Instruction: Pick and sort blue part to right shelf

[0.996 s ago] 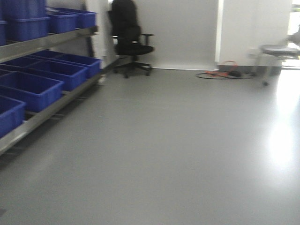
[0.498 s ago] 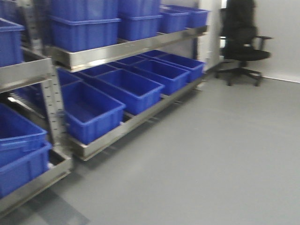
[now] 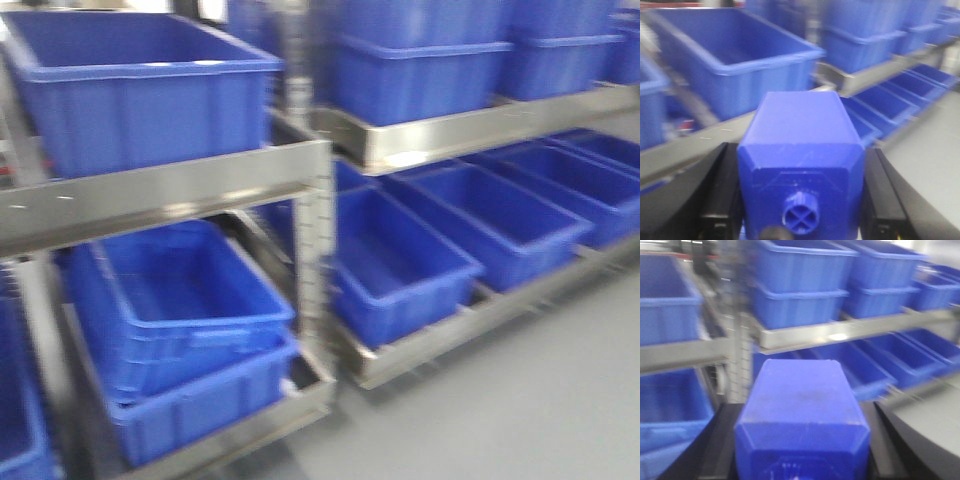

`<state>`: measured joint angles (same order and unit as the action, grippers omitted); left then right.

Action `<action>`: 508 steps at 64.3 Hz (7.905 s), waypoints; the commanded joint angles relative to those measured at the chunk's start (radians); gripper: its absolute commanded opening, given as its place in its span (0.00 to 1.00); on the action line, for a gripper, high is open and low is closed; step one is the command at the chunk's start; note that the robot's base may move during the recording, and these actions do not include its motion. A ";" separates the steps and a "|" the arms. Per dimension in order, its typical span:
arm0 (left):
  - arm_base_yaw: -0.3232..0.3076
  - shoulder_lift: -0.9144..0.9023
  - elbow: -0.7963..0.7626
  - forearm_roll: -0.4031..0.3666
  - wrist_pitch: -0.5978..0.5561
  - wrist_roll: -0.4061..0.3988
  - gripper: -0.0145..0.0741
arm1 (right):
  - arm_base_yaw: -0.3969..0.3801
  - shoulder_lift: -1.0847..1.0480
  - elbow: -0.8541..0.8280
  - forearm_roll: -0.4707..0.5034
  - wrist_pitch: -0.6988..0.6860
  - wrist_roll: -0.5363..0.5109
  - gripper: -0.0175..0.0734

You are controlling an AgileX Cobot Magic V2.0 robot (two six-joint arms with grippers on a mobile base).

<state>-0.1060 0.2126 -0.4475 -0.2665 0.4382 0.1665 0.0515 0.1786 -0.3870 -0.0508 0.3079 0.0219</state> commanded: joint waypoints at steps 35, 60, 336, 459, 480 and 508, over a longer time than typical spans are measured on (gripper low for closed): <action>-0.002 0.009 -0.029 -0.010 -0.087 -0.006 0.60 | -0.005 0.010 -0.030 -0.007 -0.097 -0.004 0.64; -0.002 0.009 -0.029 -0.010 -0.087 -0.006 0.60 | -0.005 0.010 -0.030 -0.007 -0.097 -0.004 0.64; -0.212 0.976 -0.425 -0.063 -0.346 0.120 0.29 | -0.005 0.772 -0.222 0.063 -0.464 -0.007 0.21; 0.068 -0.022 0.172 -0.094 -0.427 0.109 0.30 | -0.007 0.121 0.170 0.063 -0.518 -0.008 0.21; 0.068 -0.022 0.172 -0.094 -0.427 0.109 0.30 | -0.040 -0.085 0.259 0.098 -0.367 -0.008 0.21; 0.068 -0.022 0.172 -0.094 -0.425 0.109 0.30 | -0.058 -0.210 0.396 0.098 -0.395 -0.007 0.21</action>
<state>-0.0407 0.1820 -0.2481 -0.3477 0.0891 0.2829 -0.0020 -0.0095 0.0294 0.0452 0.0188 0.0182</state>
